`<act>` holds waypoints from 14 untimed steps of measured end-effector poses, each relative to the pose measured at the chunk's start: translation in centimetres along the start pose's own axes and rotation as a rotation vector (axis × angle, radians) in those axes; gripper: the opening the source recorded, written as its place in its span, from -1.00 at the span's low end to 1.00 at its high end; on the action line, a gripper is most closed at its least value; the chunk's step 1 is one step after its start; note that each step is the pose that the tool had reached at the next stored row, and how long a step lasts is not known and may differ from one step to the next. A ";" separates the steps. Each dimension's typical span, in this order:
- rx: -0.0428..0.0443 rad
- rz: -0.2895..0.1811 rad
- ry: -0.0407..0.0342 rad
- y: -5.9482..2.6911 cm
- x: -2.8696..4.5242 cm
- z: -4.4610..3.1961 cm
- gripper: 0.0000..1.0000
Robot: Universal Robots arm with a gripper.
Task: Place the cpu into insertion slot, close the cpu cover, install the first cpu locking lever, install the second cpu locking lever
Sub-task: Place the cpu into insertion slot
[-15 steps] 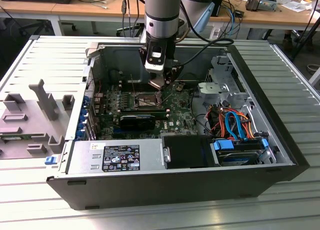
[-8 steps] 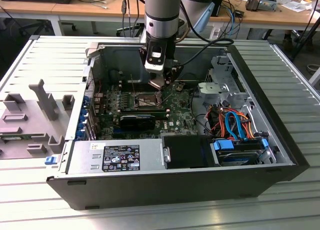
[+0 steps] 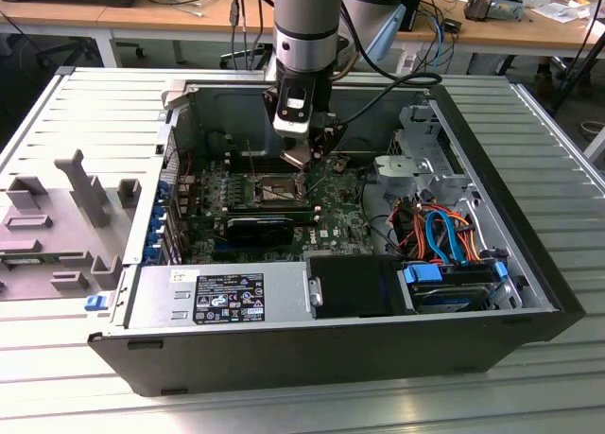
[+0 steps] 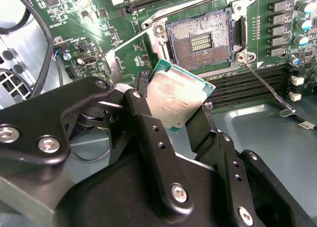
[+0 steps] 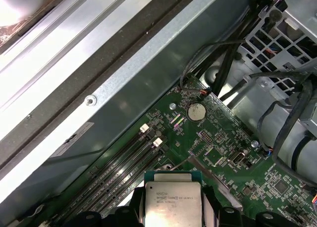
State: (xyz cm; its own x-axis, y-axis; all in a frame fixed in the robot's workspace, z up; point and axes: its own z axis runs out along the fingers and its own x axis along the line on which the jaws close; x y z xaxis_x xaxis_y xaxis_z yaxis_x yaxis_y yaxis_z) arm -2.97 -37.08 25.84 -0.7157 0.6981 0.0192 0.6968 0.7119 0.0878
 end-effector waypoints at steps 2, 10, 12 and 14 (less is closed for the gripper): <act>0.0000 0.001 -0.0001 0.00 0.00 0.00 0.09; -0.0001 0.005 -0.0004 0.00 0.00 0.00 0.09; -0.0001 0.006 -0.0005 0.00 0.00 0.01 0.09; -0.0002 0.007 -0.0006 0.00 0.00 0.01 0.09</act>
State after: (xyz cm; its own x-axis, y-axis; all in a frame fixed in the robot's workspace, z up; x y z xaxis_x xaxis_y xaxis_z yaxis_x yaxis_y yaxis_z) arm -2.97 -37.08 25.83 -0.7108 0.7031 0.0192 0.7017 0.7071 0.0878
